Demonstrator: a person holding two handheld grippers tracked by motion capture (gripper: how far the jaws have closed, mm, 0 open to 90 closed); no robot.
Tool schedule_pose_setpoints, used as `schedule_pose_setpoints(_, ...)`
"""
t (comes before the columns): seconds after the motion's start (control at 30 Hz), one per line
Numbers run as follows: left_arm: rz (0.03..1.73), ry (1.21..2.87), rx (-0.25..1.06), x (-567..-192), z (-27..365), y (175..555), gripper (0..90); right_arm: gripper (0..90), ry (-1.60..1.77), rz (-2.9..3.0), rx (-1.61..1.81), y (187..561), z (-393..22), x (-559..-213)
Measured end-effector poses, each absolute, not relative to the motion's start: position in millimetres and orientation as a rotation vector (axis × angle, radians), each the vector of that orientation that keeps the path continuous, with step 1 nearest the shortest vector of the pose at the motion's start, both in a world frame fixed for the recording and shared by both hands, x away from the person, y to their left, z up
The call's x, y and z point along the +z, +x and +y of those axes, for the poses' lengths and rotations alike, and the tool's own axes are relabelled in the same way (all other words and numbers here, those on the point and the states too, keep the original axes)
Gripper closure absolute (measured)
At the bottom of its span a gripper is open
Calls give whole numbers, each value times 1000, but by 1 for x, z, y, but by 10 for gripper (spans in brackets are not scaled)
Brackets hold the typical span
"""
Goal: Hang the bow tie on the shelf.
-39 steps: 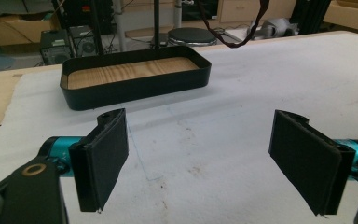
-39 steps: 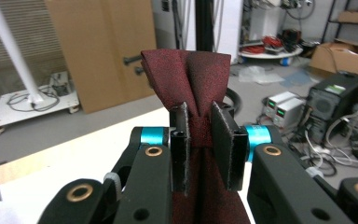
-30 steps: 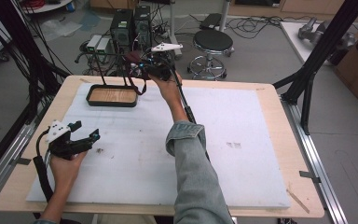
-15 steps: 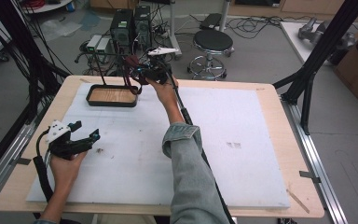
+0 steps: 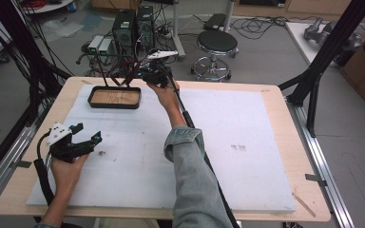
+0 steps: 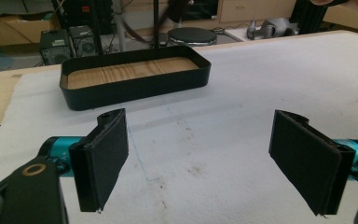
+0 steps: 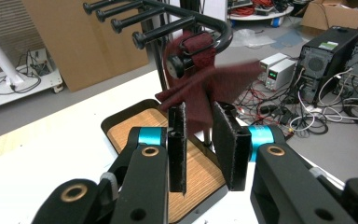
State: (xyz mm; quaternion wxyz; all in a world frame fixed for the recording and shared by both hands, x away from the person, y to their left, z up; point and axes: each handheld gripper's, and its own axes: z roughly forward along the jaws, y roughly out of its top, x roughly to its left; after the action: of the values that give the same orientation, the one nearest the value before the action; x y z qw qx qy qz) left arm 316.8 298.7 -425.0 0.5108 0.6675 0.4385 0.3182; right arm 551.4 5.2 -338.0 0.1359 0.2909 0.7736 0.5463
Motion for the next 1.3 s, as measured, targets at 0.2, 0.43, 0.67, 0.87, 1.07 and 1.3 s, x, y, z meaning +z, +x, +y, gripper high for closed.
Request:
schedule_pose_setpoints(0.2, 1056, 1606, 766, -425, 299, 317, 200, 740, 848, 2238, 1580, 551, 5, -338)
schedule_pose_setpoints(0.43, 1057, 1605, 766, -425, 299, 317, 200, 701, 845, 2239, 1575, 548, 1, -334)
schedule_pose_setpoints(0.67, 1058, 1607, 766, -425, 299, 316, 200, 681, 821, 2224, 1576, 544, -6, -324)
schedule_pose_setpoints(0.87, 1055, 1610, 770, -425, 298, 316, 200, 636, 800, 2196, 1600, 539, -16, -310)
schedule_pose_setpoints(1.07, 1058, 1612, 772, -425, 299, 316, 200, 577, 775, 2158, 1642, 530, -33, -294)
schedule_pose_setpoints(1.3, 1059, 1617, 774, -425, 297, 317, 200, 495, 753, 2117, 1664, 521, -50, -279)
